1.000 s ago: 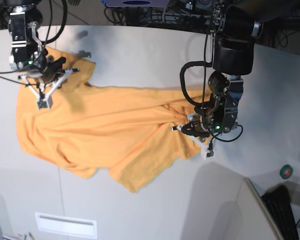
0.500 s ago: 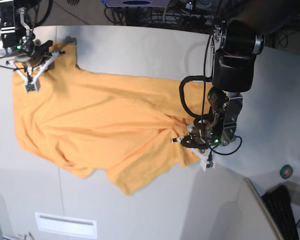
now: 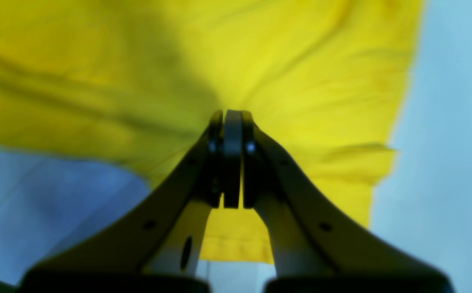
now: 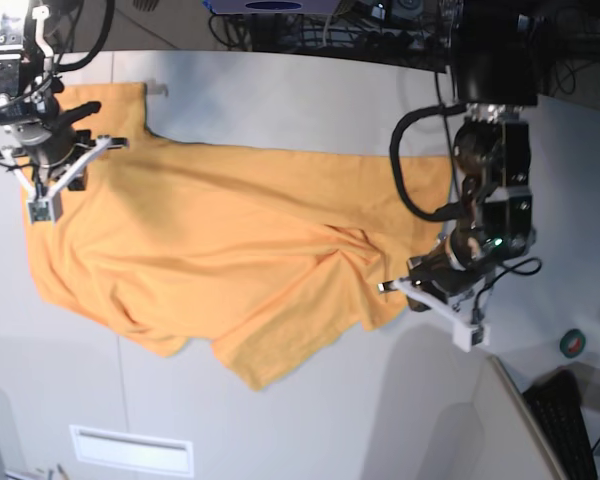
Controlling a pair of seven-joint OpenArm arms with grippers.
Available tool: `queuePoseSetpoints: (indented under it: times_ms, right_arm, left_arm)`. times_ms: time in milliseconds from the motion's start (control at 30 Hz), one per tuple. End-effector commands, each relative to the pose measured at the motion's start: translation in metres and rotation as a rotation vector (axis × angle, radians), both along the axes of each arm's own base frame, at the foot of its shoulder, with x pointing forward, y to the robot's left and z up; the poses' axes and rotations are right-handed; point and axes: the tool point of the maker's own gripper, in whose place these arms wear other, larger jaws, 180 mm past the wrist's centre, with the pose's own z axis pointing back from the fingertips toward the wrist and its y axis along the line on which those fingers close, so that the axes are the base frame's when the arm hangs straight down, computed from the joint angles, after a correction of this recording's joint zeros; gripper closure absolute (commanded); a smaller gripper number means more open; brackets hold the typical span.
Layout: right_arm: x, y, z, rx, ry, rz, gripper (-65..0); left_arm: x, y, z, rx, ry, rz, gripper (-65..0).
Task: Layout the t-shirt on the table in an organized manner, then fold the t-shirt properly
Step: 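Grasp the shirt side with the left gripper and drag it outward, then hold the shirt corners with both grippers, adjusting the right gripper's grip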
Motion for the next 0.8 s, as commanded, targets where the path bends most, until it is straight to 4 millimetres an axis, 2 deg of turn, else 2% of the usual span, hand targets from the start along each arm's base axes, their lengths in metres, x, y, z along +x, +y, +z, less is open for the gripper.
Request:
queuePoseSetpoints:
  times_ms: [0, 100, 200, 267, 367, 433, 500, 600, 633, 667, 767]
  right_arm:
    - [0.008, -0.011, 0.012, -0.01, -0.049, -0.033, 0.0]
    - [0.006, -0.03, 0.015, -0.01, -0.063, -0.107, 0.0]
    - [0.004, -0.036, 0.019, 0.007, -0.083, -0.09, 0.0]
    - [0.005, -0.04, 0.022, 0.034, -0.109, -0.098, -9.2]
    - [0.005, -0.055, 0.018, 0.076, -0.133, -0.144, -28.5]
    - [0.001, -0.071, 0.012, 0.095, -0.133, -0.182, -38.6]
    - [-0.006, -0.08, 0.003, 0.119, -0.119, -0.204, -41.0]
    - [-0.015, -0.092, -0.005, 0.123, -0.096, -0.203, -41.0]
    - [-0.017, -0.093, -0.009, 0.128, -0.087, -0.202, -41.0]
    - [-0.019, -0.096, -0.011, 0.13, -0.078, -0.204, -41.0]
    - [-0.024, -0.097, -0.018, 0.137, -0.06, -0.204, -41.0]
  left_arm:
    - [0.002, 0.013, 0.021, -0.026, -0.069, 0.026, 0.0]
    - [-0.036, 0.039, 0.006, -0.114, -0.011, 0.073, 0.0]
    - [-0.069, 0.063, -0.017, -0.141, 0.055, 0.132, 0.0]
    - [-0.085, 0.083, -0.03, -0.148, 0.057, 0.216, -0.3]
    - [-0.101, 0.099, -0.045, -0.146, 0.046, 0.27, -14.2]
    - [-0.108, 0.093, -0.046, -0.177, 0.024, 0.233, -24.0]
    - [-0.115, 0.088, -0.041, -0.227, 0.001, 0.2, -37.0]
    - [-0.131, 0.098, -0.044, -0.276, 0.003, 0.244, -58.4]
    - [-0.134, 0.1, -0.048, -0.292, 0.007, 0.261, -62.5]
    - [-0.139, 0.101, -0.055, -0.305, 0.018, 0.28, -64.7]
    - [-0.143, 0.104, -0.072, -0.336, 0.039, 0.297, -62.9]
